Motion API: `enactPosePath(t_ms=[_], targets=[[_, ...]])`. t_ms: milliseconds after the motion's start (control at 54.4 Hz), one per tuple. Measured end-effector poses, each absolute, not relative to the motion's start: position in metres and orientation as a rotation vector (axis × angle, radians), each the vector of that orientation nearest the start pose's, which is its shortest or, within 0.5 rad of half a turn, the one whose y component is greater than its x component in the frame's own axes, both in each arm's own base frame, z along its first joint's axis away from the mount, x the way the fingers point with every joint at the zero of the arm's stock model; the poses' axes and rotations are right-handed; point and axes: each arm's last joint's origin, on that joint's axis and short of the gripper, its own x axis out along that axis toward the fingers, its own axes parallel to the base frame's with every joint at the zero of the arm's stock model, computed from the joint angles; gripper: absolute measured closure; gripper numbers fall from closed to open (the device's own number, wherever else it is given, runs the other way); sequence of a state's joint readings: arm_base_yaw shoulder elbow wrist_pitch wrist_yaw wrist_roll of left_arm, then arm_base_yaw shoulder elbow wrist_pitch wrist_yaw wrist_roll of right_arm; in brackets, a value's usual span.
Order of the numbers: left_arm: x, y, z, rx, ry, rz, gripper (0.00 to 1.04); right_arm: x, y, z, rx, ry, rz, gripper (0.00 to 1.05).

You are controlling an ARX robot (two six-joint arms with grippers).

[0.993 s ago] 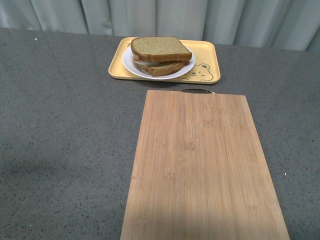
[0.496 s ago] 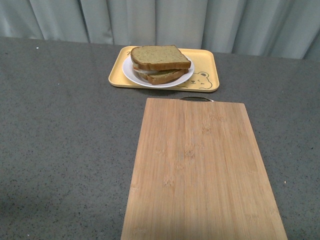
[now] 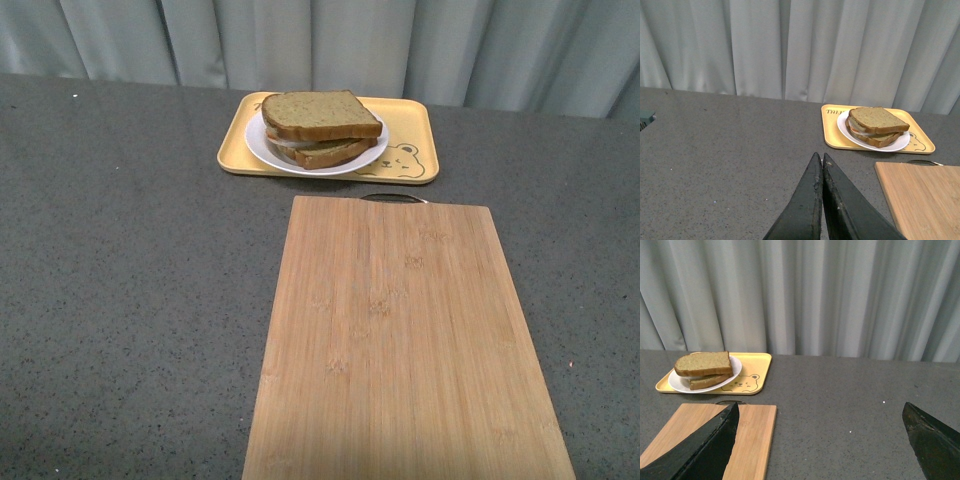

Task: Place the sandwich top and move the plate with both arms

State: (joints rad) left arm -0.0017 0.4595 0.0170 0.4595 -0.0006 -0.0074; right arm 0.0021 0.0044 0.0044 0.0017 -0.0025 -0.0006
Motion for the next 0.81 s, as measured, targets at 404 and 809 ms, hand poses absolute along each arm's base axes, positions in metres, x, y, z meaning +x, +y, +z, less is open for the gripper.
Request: enactPosePath(t_ms=[404,809], targets=[[0.116,0.000,0.173,-0.007,-0.021,-0.002,1.01,0.098,0.000,0.165,-0.001,-0.002,0.005,0.09],[0.109,0.000,0.172,-0.007,-0.020,-0.002,1.01,0.098,0.000,0.165,-0.001,-0.002,0.005,0.09]])
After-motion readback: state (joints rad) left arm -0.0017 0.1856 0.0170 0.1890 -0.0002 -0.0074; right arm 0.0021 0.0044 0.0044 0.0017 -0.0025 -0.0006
